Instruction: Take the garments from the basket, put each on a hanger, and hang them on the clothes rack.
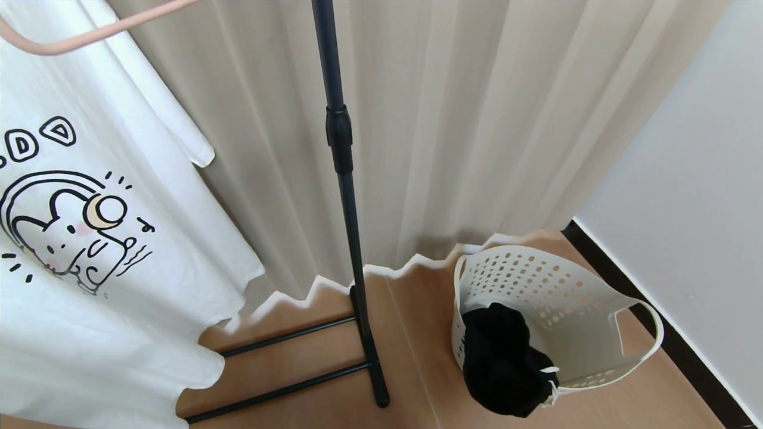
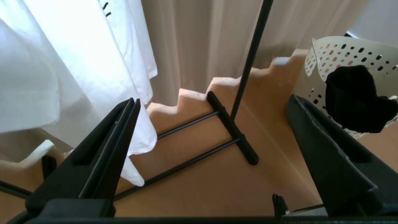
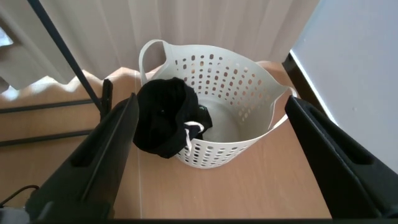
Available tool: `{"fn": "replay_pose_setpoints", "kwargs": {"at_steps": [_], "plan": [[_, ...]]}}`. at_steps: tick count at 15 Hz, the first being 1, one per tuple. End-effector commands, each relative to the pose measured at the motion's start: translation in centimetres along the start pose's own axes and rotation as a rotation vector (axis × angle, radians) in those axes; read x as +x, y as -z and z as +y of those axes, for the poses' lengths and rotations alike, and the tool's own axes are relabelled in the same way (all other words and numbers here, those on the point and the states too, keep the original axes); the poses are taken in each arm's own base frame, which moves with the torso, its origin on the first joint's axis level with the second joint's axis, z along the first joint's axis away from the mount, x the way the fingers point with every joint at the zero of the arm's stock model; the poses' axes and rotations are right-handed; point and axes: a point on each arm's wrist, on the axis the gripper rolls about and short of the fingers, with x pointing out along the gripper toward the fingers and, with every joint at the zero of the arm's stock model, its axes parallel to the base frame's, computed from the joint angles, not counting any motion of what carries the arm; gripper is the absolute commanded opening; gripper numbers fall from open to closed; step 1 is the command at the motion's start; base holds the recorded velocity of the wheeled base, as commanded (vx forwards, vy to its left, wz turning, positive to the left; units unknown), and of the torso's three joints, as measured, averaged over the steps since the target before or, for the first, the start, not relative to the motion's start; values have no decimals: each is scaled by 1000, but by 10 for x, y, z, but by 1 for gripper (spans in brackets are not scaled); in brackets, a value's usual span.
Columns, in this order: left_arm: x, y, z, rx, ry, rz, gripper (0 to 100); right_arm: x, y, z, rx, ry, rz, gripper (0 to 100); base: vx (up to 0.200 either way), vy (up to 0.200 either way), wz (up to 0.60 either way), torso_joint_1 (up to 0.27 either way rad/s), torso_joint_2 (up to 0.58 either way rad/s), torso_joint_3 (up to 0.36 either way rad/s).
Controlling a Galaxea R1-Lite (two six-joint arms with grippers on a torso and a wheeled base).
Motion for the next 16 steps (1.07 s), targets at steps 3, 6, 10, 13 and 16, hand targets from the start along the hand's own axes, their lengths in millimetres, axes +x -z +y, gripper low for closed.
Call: {"fn": "replay_pose_setpoints", "kwargs": {"at_steps": [3,6,10,13,16], "plan": [[0,0,0,1,0,0,100,0,1,0,1,4,2,100,0,0,0,1,2,-108],[0,0,0,1,0,2,100,0,0,0,8,3,-1,100,0,0,0,1,2,-142],[0,0,0,1,0,2,100,0,1,0,-6,4,6,100,0,0,0,4,4,-189],[0,0,0,-1,0,2,100,0,1,0,-6,6,8,100,0,0,0,4,2,-191],[0,0,0,-1,0,2,100,0,0,0,-5,6,3,100,0,0,0,2,-1,-201]]}}
